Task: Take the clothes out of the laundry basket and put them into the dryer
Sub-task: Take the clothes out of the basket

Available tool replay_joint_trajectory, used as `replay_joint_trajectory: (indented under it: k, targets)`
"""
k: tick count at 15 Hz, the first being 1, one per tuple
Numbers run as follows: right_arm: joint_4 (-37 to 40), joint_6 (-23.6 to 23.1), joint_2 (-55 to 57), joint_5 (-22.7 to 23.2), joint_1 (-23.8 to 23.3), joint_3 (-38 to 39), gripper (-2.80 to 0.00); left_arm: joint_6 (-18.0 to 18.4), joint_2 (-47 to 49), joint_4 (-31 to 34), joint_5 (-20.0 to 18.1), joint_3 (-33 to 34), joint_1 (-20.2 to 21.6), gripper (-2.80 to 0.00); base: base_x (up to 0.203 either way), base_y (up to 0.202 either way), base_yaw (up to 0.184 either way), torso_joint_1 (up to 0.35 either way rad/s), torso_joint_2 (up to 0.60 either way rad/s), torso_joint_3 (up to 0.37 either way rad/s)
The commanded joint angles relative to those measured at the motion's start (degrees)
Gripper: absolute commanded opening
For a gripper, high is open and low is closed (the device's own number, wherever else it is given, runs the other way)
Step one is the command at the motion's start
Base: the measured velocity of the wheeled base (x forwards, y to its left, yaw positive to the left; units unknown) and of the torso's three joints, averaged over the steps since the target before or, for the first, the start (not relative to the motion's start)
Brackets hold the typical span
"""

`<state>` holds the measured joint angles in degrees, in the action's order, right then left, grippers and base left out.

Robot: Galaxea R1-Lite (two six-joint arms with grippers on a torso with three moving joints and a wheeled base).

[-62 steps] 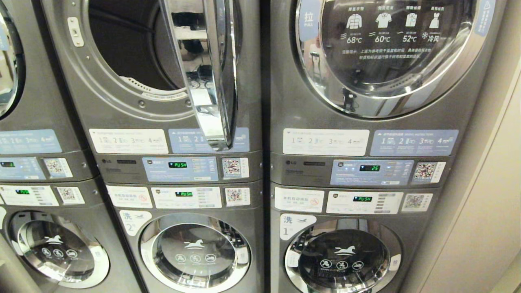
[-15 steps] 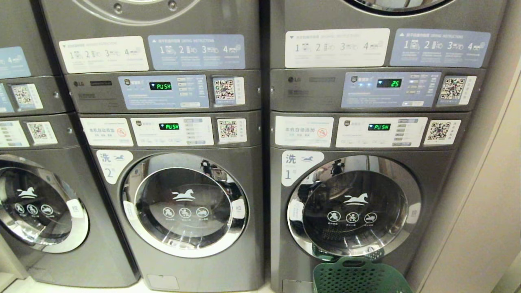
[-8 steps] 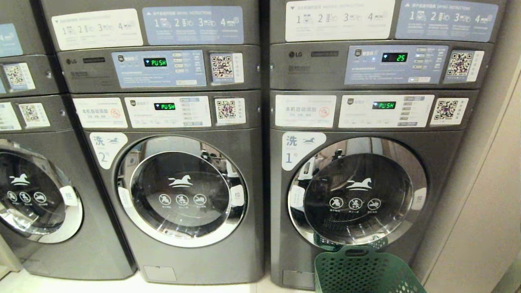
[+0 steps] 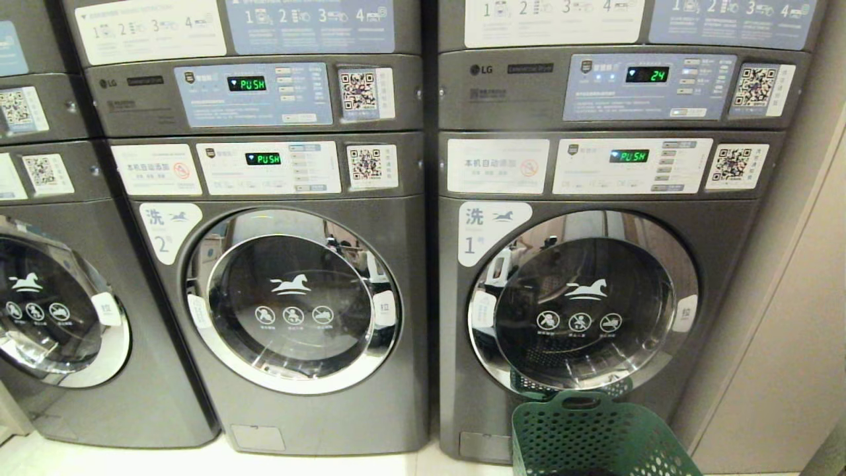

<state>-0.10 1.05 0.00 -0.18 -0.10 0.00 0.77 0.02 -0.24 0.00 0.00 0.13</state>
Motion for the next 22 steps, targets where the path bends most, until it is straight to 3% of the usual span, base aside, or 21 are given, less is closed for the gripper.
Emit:
replay_joint_trajectory:
  k: [1,22]
  targets:
    - [-0.08,0.01,0.00,0.01,0.01,0.00,-2.80,0.02,-0.02,-0.02,0.00,0.09,0.04,-2.80,0.000,0.000,0.000,0.000,0.00,0.000]
    - [-0.08,0.01,0.00,0.01,0.01,0.00,-2.80,-0.06,-0.02,-0.02,0.00,0.09,0.04,-2.80,0.000,0.000,0.000,-0.002,0.01,0.007]
